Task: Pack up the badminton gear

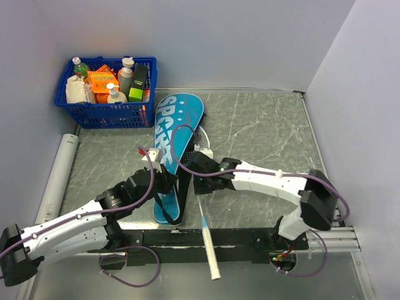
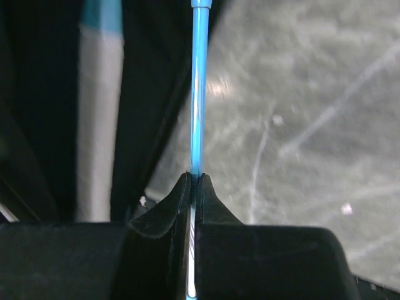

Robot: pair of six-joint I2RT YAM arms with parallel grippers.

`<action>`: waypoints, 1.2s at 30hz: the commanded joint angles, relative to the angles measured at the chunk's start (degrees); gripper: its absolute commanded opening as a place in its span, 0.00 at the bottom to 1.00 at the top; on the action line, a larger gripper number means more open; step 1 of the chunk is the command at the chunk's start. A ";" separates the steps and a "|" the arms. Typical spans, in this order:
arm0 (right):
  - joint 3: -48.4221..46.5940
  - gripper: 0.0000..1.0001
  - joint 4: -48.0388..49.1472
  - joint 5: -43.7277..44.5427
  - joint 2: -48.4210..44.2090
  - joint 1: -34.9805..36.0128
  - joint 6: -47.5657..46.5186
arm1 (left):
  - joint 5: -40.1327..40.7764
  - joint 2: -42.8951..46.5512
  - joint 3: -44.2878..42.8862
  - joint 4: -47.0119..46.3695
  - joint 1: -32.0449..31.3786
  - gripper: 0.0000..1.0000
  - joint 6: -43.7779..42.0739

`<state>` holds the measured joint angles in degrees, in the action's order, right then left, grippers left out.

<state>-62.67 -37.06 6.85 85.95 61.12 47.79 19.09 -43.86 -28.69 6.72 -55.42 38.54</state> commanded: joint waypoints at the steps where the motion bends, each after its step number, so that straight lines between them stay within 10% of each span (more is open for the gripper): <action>1: -7.36 0.00 5.41 -1.66 7.19 -4.16 -4.98 | -3.18 2.63 1.09 -4.00 0.05 0.01 0.65; 22: -23.28 0.00 27.83 -5.62 28.83 -17.70 -8.33 | -8.98 2.11 7.77 -9.71 -0.04 0.01 2.59; 29: -15.39 0.39 29.33 -7.91 22.52 -17.79 -10.00 | -8.37 -0.09 7.60 -11.29 -0.04 0.01 1.97; 36: 1.39 0.50 31.08 -8.70 10.22 -17.71 -12.02 | -8.37 -2.55 6.54 -11.55 -0.04 0.01 1.18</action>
<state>-67.64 -9.82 -0.71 105.03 43.13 37.47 12.62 -45.82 -19.53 0.19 -55.02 40.12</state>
